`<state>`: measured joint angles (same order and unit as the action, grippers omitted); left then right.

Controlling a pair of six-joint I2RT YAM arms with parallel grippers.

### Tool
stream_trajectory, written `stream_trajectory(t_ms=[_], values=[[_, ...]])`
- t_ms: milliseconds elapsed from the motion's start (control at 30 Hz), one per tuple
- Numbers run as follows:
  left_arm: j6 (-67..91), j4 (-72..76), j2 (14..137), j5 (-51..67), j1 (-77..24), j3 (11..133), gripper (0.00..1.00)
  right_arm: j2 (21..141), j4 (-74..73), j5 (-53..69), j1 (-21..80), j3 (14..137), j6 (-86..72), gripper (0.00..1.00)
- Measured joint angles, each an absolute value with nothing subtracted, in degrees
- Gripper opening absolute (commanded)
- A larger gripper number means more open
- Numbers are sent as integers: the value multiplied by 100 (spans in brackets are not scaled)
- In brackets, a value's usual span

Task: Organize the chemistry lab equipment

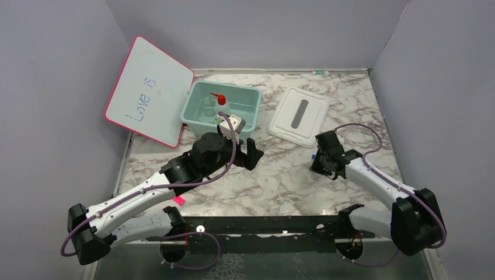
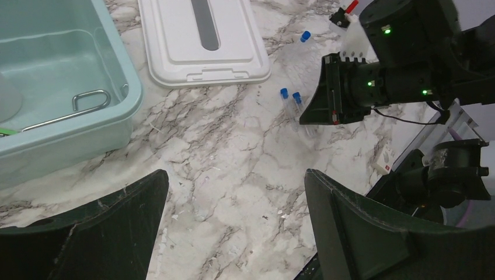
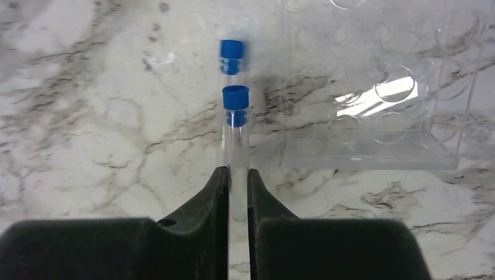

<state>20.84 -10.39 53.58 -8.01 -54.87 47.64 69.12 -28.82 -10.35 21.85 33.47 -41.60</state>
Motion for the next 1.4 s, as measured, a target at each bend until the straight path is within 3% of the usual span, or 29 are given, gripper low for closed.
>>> stream_trajectory(t_ms=[233, 567, 867, 1267, 1400], values=[[2593, -779, 5537, -731, -5487, 4637, 88, 5468, -2517, -163, 2206, 3347, -4053, 10], [4189, 624, 6580, 172, -5489, 4318, 68, 3924, -1232, 1387, 2217, 3111, -4711, 11], [4648, 1365, 7491, 375, -5669, 4696, 53, 3647, -515, 2099, 2217, 2895, -5621, 11], [4346, 1763, 7669, 244, -6051, 4768, 24, 3675, -119, 2432, 2217, 2810, -6003, 12], [4123, 1841, 7669, 82, -6114, 4775, 27, 3686, -119, 2440, 2217, 2810, -5966, 12]])
